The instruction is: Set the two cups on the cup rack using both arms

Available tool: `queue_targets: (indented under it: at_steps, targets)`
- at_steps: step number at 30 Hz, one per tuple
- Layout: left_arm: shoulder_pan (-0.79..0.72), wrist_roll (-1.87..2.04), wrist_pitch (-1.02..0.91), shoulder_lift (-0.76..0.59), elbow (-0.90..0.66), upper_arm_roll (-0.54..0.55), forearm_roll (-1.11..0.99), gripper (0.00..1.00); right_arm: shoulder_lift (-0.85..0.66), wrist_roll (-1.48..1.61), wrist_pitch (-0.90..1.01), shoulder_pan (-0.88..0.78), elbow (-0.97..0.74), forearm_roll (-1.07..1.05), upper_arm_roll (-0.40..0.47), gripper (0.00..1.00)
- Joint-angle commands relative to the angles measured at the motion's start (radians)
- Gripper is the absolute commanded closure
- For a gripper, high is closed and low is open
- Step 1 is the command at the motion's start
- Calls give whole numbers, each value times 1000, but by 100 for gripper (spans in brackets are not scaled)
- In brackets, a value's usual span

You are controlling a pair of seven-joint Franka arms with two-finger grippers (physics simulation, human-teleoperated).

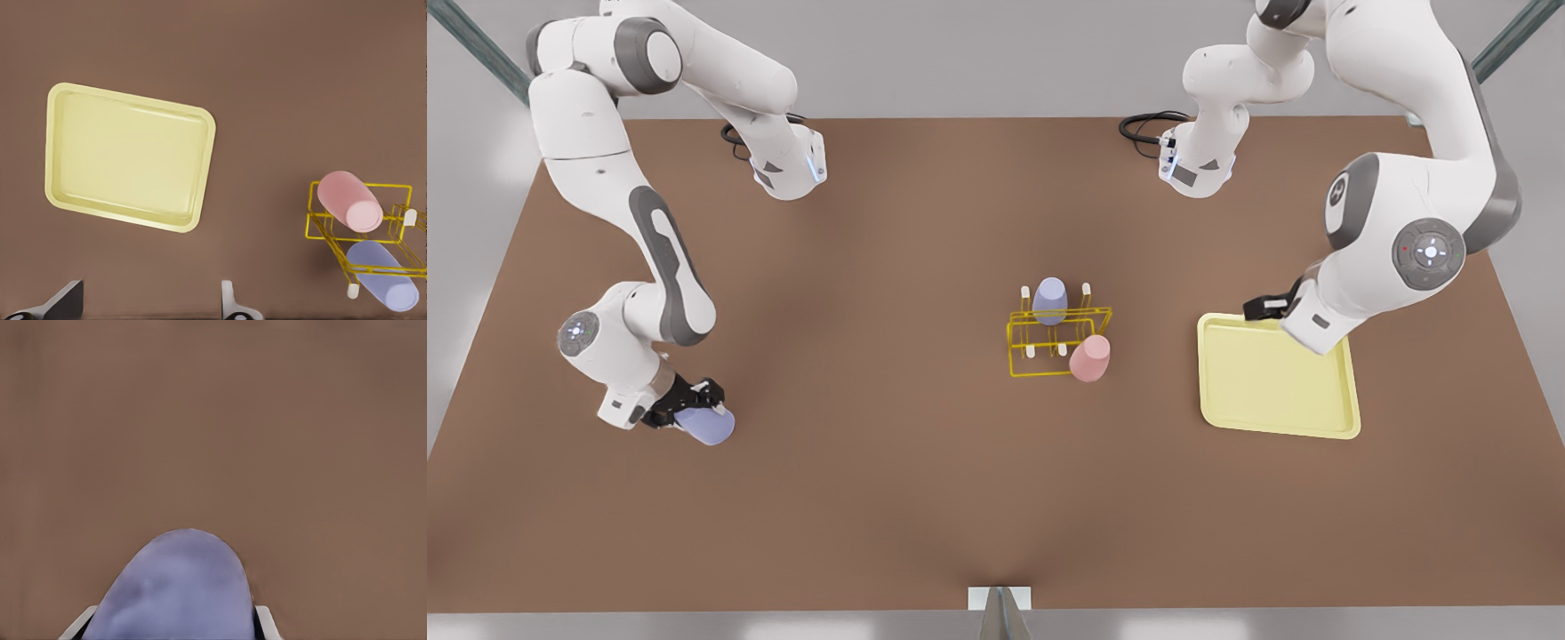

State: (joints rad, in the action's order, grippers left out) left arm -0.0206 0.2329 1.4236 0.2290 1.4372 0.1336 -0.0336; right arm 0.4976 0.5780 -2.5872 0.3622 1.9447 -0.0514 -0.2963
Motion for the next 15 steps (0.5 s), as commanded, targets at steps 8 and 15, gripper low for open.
queue_targets:
  at_steps: [8,15]
  targets:
    - [21,-205,-2,4,-6,0,35,0,21,-21,5,-275,-150,-364,-50,21]
    - [48,-225,12,10,-4,0,41,0,161,-182,4,-488,-394,-524,-47,21]
